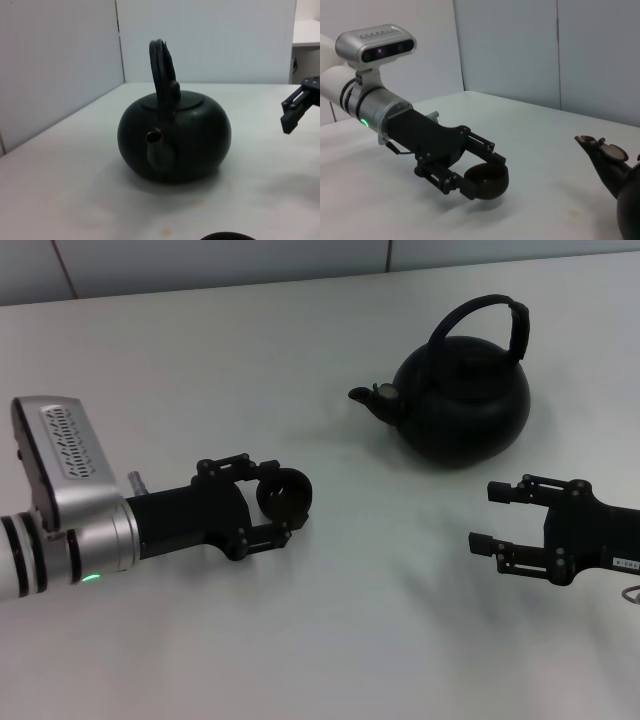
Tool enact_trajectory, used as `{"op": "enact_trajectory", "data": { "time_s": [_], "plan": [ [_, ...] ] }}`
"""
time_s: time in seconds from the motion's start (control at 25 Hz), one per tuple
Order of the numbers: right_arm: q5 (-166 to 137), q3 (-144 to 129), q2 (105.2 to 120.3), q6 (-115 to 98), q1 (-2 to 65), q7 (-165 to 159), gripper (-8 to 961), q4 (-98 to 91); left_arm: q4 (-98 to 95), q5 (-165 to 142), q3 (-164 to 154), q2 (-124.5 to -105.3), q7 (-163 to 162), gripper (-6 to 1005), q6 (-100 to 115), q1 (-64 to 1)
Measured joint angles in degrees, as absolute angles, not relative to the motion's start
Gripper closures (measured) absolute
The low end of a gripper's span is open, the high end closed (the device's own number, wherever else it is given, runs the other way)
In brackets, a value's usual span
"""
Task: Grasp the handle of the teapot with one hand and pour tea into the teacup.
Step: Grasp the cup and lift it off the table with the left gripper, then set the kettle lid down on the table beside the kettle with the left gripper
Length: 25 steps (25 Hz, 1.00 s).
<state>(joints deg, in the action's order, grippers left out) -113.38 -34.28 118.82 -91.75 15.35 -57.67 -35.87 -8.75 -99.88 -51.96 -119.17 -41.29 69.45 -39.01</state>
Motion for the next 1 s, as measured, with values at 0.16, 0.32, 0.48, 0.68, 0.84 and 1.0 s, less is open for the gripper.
{"op": "enact_trajectory", "data": {
  "time_s": [0.16,0.32,0.48,0.68,0.84,1.0],
  "plan": [
    [-113.4,-34.3,118.82,-91.8,15.4,-57.7,244,-35.9,-6.7,-99.9,-52.0,-119.17,-40.6,307,67.4,-40.1],
    [-113.4,-34.3,118.82,-91.9,15.4,-57.7,245,-35.9,-5.8,-99.9,-51.7,-119.16,-39.4,307,66.3,-40.2],
    [-113.4,-34.3,118.82,-92.0,15.5,-57.6,245,-35.9,-5.6,-99.9,-51.6,-119.16,-39.2,306,66.2,-40.2],
    [-113.4,-34.3,118.82,-92.1,15.8,-57.7,245,-35.9,-5.5,-99.9,-51.6,-119.16,-39.2,305,66.0,-40.1],
    [-113.3,-34.5,118.82,-92.0,15.9,-57.7,245,-35.9,-5.4,-99.9,-51.6,-119.16,-39.2,305,66.0,-40.1],
    [-113.3,-34.6,118.82,-92.0,16.0,-57.6,245,-35.9,-5.4,-99.9,-51.7,-119.16,-39.2,304,65.8,-40.2]
  ]
}}
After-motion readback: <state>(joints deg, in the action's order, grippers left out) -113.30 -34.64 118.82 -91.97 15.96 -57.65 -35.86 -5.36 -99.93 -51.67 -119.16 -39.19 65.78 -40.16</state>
